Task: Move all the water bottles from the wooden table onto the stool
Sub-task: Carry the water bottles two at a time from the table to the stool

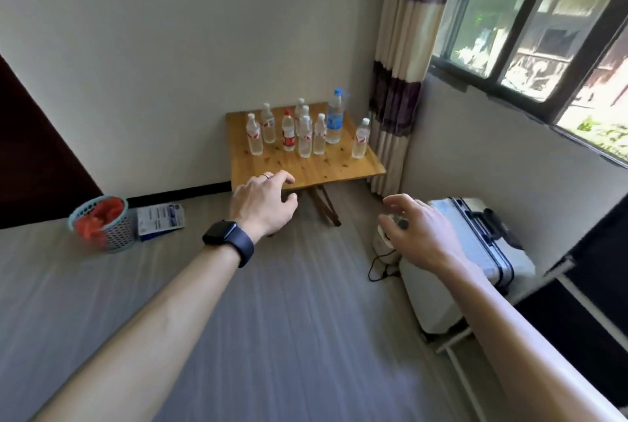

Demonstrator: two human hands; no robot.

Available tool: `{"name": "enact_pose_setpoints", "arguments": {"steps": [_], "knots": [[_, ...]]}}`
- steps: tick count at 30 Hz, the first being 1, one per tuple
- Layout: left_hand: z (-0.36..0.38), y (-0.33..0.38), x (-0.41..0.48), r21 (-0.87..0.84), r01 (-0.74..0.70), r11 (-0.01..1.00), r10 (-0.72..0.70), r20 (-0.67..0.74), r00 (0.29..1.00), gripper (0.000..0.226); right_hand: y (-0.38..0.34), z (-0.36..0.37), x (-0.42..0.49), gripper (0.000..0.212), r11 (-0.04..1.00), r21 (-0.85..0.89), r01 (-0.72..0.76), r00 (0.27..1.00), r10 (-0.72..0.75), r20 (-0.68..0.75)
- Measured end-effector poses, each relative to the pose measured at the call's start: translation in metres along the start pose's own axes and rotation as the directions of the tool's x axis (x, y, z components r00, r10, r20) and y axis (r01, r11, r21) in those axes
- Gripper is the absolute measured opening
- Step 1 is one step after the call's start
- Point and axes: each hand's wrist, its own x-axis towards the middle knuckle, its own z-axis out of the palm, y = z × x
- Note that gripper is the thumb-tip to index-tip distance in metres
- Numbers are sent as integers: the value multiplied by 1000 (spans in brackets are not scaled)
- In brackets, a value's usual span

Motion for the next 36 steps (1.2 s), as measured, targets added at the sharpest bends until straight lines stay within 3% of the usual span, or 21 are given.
{"name": "enact_pose_setpoints", "arguments": {"steps": [14, 28, 36], "knots": [[111, -6, 289, 58, 113, 992, -119, 98, 988, 32, 73, 56, 316, 46, 999, 36, 14, 990, -19, 138], [205, -65, 484, -45, 212, 976, -201, 176, 964, 34, 61, 129, 550, 50, 997, 12, 83, 965, -83, 248], [251, -125, 614, -118, 265, 957, -230, 249, 941, 39, 43, 180, 694, 51, 997, -52, 53, 958, -36, 283]]}}
